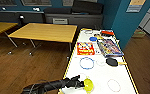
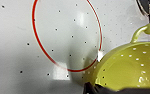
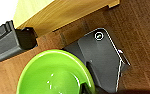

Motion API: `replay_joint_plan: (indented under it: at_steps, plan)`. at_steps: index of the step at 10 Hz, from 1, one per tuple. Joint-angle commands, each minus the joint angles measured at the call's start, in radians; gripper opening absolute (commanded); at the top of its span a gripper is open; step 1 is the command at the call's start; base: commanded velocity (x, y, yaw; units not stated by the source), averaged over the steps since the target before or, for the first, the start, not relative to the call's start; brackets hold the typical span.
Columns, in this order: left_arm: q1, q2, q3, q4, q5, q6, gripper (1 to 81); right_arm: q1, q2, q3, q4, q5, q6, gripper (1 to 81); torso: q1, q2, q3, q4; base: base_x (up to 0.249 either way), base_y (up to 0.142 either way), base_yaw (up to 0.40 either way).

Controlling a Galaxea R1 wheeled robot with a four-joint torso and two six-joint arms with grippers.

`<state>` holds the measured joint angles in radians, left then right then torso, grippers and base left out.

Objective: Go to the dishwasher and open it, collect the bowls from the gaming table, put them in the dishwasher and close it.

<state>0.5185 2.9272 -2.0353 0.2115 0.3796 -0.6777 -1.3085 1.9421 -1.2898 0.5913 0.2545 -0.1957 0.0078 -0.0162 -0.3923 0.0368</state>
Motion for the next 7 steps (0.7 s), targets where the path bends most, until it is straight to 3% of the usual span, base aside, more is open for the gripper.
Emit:
replay_joint_plan:
  at_steps: [1, 3, 4, 7]
  plan:
    - [-0.168, -0.037, 0.084, 0.012, 0.085, 0.004, 1.0, 0.044, -0.055, 0.020, -0.016, -0.080, -0.001, 1.0, 0.000, 0.000, 0.000, 0.000, 0.000, 0.000, 0.000]
    - [-0.272, -0.132, 0.276, 0.005, 0.108, 0.001, 1.0, 0.044, -0.062, 0.037, -0.018, -0.081, -0.004, 1.0, 0.000, 0.000, 0.000, 0.000, 0.000, 0.000, 0.000]
    - [-0.298, -0.225, 0.420, 0.002, 0.108, 0.001, 1.0, 0.038, -0.064, 0.038, -0.018, -0.081, -0.004, 1.0, 0.000, 0.000, 0.000, 0.000, 0.000, 0.000, 0.000]
    - [-0.309, -0.490, 0.683, 0.002, 0.110, 0.001, 1.0, 0.033, -0.069, 0.043, -0.019, -0.110, -0.004, 1.0, 0.000, 0.000, 0.000, 0.000, 0.000, 0.000, 0.000]
